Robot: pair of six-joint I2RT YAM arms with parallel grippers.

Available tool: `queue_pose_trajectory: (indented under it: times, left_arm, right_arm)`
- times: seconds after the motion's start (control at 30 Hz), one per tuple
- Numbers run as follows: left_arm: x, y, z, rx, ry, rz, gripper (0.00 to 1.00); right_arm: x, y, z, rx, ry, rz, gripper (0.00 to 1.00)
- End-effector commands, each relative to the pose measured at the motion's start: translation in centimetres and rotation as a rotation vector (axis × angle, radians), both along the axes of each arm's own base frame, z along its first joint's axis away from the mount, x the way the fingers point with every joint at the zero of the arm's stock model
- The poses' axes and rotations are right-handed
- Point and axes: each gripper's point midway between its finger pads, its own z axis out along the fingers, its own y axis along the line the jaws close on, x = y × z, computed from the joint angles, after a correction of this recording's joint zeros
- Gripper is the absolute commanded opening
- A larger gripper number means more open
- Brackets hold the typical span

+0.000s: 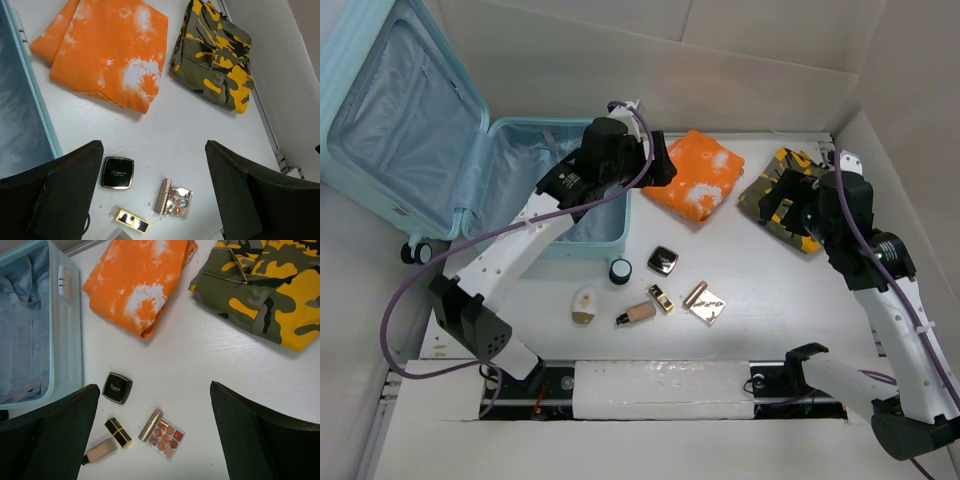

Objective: Pack the luggage

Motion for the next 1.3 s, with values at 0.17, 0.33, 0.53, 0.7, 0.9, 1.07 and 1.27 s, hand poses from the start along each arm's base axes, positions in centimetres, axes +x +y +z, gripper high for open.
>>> queue_pose_trajectory:
  times: [0.17, 0.33, 0.53, 0.7, 0.9, 1.07, 1.27]
  left_arm:
    - [1.6, -5.6, -0.8, -0.18, 0.064, -0.067, 0.76]
    - [3.0, -8.0, -2.3, -0.266, 0.166, 0.027, 0.73]
    - [5.8, -8.3, -8.3, -0.306, 0.321, 0.242, 0.72]
    - [7.2, -8.2, -12.5, -0.342, 0.426, 0.403, 0.72]
    - [8.3, -7.6, -18.3, -0.335, 0.544, 0.563, 0.7]
    - [9.7, -7.5, -22.2, -0.303, 0.6, 0.694, 0.69]
    - [11.7, -6.9, -24.8, -0.242, 0.609, 0.84, 0.67]
  right_arm:
    - [-0.6, -0.5, 0.6, 0.023, -0.027, -0.013, 0.96]
    - [-1.3, -0.7, 0.7, 0.028, -0.024, -0.01, 0.55]
    - [-2.7, -1.1, 0.0, 0.02, 0.003, -0.01, 0.12]
    - [-4.0, 0.3, -1.0, 0.06, 0.031, 0.074, 0.49]
    - [-4.4, 2.0, -1.6, 0.076, 0.024, 0.191, 0.75]
    - [-5.2, 4.2, -2.2, 0.128, 0.042, 0.314, 0.8]
    - [-5.8, 4.6, -2.0, 0.117, 0.031, 0.36, 0.84]
